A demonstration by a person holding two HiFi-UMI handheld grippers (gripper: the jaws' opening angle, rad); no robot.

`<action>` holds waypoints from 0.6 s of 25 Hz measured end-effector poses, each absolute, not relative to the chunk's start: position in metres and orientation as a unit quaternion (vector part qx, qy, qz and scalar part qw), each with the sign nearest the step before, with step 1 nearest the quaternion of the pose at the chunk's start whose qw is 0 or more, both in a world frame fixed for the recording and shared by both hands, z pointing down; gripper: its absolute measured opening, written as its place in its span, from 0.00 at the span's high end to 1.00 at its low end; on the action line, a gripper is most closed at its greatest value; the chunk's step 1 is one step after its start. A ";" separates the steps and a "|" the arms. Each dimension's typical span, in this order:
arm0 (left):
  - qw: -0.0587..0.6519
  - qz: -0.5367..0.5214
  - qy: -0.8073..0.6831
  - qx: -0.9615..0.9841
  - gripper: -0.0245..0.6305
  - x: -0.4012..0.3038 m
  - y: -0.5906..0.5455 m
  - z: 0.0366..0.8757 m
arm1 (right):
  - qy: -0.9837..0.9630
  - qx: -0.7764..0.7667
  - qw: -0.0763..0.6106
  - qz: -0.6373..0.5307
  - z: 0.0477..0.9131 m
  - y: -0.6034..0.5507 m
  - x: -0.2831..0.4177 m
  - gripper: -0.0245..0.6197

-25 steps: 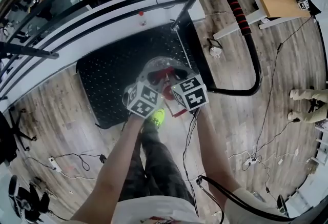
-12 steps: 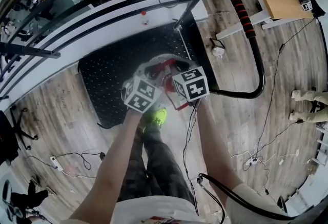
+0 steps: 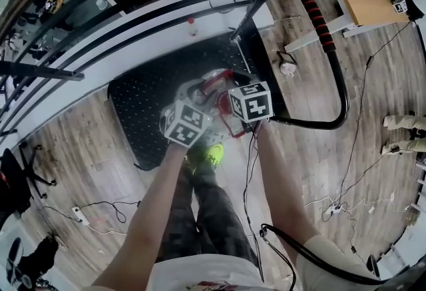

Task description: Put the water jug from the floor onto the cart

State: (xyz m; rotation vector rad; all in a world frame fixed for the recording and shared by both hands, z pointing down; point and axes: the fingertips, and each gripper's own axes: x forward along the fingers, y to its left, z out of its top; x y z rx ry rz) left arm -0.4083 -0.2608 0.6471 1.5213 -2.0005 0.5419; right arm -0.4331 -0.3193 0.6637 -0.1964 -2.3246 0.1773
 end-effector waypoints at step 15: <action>0.278 0.211 -0.736 0.580 0.76 -0.419 -0.251 0.627 | -0.929 -0.023 0.359 0.090 0.640 -0.333 -0.432 0.76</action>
